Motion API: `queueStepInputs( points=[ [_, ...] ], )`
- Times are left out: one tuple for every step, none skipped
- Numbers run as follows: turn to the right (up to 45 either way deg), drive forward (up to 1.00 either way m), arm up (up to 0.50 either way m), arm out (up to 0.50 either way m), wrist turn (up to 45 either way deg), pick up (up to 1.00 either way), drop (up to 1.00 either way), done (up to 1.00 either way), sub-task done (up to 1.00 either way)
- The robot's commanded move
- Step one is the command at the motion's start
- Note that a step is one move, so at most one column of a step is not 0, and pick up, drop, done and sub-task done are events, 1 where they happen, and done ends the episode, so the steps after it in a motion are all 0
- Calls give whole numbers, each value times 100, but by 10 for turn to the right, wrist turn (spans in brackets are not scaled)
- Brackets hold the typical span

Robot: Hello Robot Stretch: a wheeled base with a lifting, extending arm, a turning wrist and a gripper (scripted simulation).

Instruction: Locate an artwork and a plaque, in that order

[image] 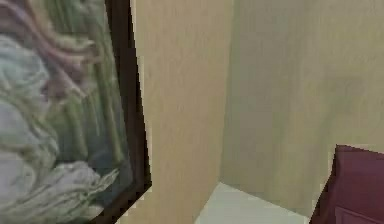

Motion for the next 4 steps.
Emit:
queueStepInputs(
  points=[
    [-450, 0, 0, 0, 0, 0, 0, 0, 0],
    [-450, 0, 0, 0, 0, 0, 0, 0, 0],
    [-450, 0, 0, 0, 0, 0, 0, 0, 0],
    [-180, 0, 0, 0, 0, 0, 0, 0, 0]
  ],
)
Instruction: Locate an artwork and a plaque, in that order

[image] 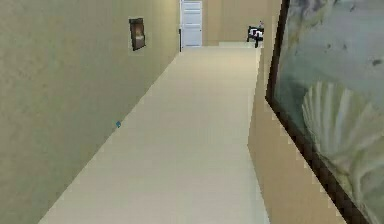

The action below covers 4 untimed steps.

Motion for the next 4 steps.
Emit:
queueStepInputs(
  points=[
    [0, 100, 0, 0, 0, 0, 0, 0, 0],
    [0, 100, 0, 0, 0, 0, 0, 0, 0],
    [0, 100, 0, 0, 0, 0, 0, 0, 0],
    [0, 100, 0, 0, 0, 0, 0, 0, 0]
  ],
)
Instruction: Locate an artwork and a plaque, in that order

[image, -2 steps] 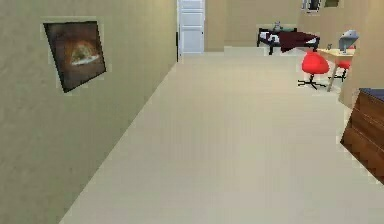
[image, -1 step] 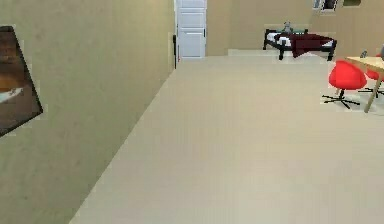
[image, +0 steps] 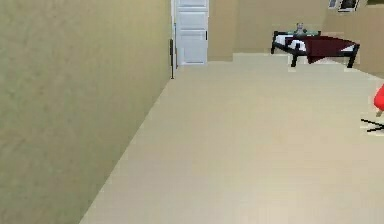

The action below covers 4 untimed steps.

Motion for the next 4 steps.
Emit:
queueStepInputs(
  points=[
    [0, 100, 0, 0, 0, 0, 0, 0, 0],
    [0, 100, 0, 0, 0, 0, 0, 0, 0],
    [0, 100, 0, 0, 0, 0, 0, 0, 0],
    [0, 100, 0, 0, 0, 0, 0, 0, 0]
  ],
)
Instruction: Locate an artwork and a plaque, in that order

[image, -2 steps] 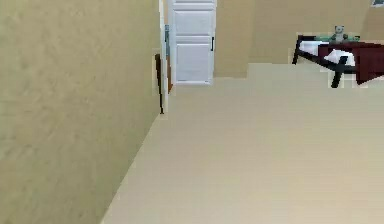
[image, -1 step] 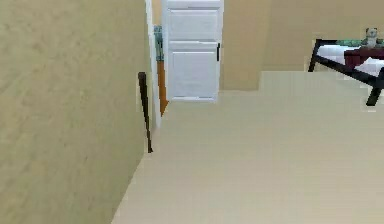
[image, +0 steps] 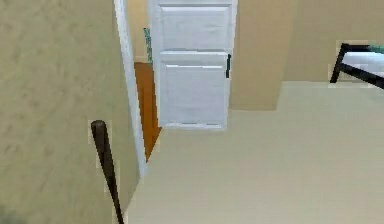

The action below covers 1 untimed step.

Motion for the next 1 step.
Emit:
queueStepInputs(
  points=[
    [-30, 0, 0, 0, 0, 0, 0, 0, 0]
  ],
)
